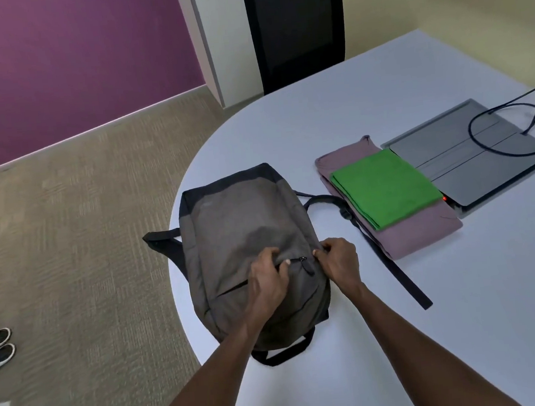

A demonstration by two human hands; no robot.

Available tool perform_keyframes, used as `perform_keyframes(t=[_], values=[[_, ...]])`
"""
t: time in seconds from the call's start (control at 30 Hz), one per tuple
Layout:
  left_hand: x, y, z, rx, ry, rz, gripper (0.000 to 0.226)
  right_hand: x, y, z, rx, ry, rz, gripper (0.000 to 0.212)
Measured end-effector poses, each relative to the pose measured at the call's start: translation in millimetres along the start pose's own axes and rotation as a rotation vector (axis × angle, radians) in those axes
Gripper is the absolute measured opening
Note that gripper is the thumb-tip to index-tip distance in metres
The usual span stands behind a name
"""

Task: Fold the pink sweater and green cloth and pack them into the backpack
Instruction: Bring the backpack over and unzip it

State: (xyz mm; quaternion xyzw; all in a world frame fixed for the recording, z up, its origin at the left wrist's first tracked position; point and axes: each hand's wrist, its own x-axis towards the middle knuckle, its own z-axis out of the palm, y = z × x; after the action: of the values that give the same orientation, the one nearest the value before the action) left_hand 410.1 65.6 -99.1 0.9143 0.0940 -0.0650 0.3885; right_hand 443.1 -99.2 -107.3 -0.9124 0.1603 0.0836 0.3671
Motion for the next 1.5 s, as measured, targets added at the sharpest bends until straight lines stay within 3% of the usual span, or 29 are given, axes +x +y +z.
perform_keyframes(t=[0.27, 0.4, 0.53, 0.63, 0.87, 0.97, 1.03, 1.1, 1.2, 1.33, 1.5], values=[[24, 42, -6, -0.091, -0.495, -0.039, 0.029, 11, -27, -8, 0.070, -0.073, 0.084, 0.013], [28, 44, 0, 0.026, -0.343, -0.062, 0.035, 22, -35, -12, 0.082, -0.223, 0.027, 0.031], [33, 36, 12, 0.041, -0.239, -0.152, 0.032, 35, -25, -14, 0.170, -0.302, 0.070, 0.022], [35, 25, 14, -0.107, -0.225, -0.263, 0.017, 46, -10, -15, 0.223, -0.275, 0.112, 0.019], [28, 2, 22, -0.571, -0.245, -0.508, 0.012, 60, -6, -5, 0.174, -0.393, -0.069, 0.056], [24, -2, 23, -0.666, -0.250, -0.545, 0.012, 66, -12, 5, -0.037, -0.404, -0.129, 0.055], [23, -3, 22, -0.712, -0.262, -0.564, 0.013, 67, -9, 9, -0.326, -0.401, -0.103, 0.047], [23, -5, 24, -0.748, -0.273, -0.585, 0.013, 66, -9, 9, -0.423, -0.319, -0.084, 0.036], [23, -7, 25, -0.785, -0.267, -0.593, 0.013, 70, -15, 13, -0.271, -0.183, -0.195, 0.030], [23, -8, 26, -0.813, -0.279, -0.589, 0.014, 80, -25, 14, -0.074, -0.298, -0.150, 0.027], [23, -10, 25, -0.810, -0.289, -0.589, 0.014, 86, -28, 15, -0.020, -0.393, -0.120, 0.054]])
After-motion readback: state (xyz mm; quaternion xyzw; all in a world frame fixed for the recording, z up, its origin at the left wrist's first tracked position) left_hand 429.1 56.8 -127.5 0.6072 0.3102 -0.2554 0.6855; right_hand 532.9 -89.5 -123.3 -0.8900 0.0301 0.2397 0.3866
